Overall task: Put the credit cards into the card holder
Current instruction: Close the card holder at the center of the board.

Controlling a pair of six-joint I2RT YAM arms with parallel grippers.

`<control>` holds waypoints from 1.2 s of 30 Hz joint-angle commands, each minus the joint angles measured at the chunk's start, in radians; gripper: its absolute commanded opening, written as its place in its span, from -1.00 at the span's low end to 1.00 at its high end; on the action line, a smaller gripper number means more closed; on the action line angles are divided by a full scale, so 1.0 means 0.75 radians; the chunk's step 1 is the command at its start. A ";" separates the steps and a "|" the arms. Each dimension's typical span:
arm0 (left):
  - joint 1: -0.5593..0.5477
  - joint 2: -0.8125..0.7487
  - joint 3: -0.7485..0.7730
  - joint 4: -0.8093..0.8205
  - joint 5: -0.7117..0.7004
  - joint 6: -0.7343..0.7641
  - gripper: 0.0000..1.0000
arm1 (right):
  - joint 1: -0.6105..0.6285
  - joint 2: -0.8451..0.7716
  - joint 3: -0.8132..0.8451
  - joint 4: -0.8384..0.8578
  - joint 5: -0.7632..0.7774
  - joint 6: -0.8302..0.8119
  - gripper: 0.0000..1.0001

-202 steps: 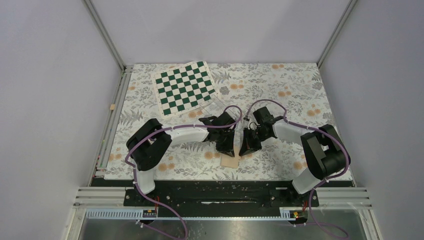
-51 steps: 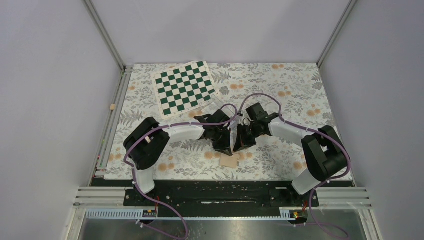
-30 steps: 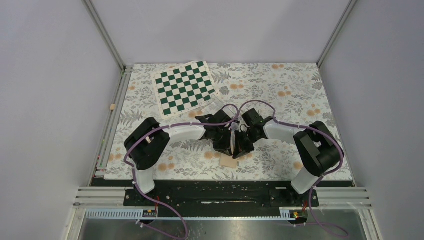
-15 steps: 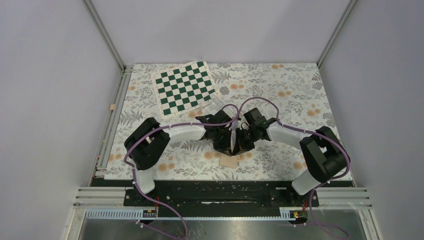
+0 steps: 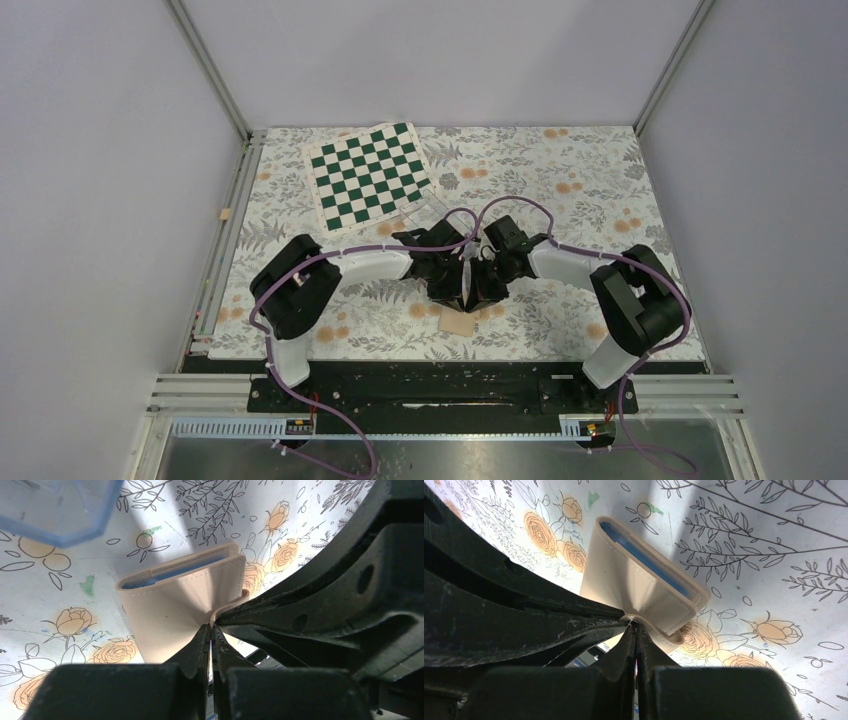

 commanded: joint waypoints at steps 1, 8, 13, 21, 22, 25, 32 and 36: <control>-0.035 0.068 -0.043 -0.117 -0.138 0.026 -1.00 | 0.060 0.079 -0.003 -0.085 0.232 -0.043 -1.00; -0.055 0.067 -0.083 -0.149 -0.221 0.009 -1.00 | 0.124 0.127 0.008 -0.205 0.353 -0.043 -1.00; -0.063 0.046 -0.124 -0.104 -0.208 -0.001 -1.00 | 0.135 0.087 0.005 -0.202 0.331 -0.050 -1.00; -0.062 -0.031 -0.060 -0.069 -0.134 0.001 -1.00 | 0.132 -0.141 0.061 -0.171 0.249 -0.041 -1.00; -0.061 -0.032 -0.056 -0.072 -0.134 0.001 -1.00 | 0.130 -0.161 0.075 -0.173 0.253 -0.039 -1.00; -0.061 -0.039 -0.058 -0.071 -0.138 0.001 -1.00 | 0.124 -0.178 0.121 -0.187 0.270 -0.040 -1.00; -0.060 -0.076 -0.056 -0.069 -0.138 0.008 -1.00 | 0.117 -0.056 0.181 -0.225 0.350 -0.051 -1.00; -0.060 -0.093 -0.063 -0.060 -0.135 0.008 -1.00 | 0.116 0.031 0.186 -0.223 0.391 -0.047 -1.00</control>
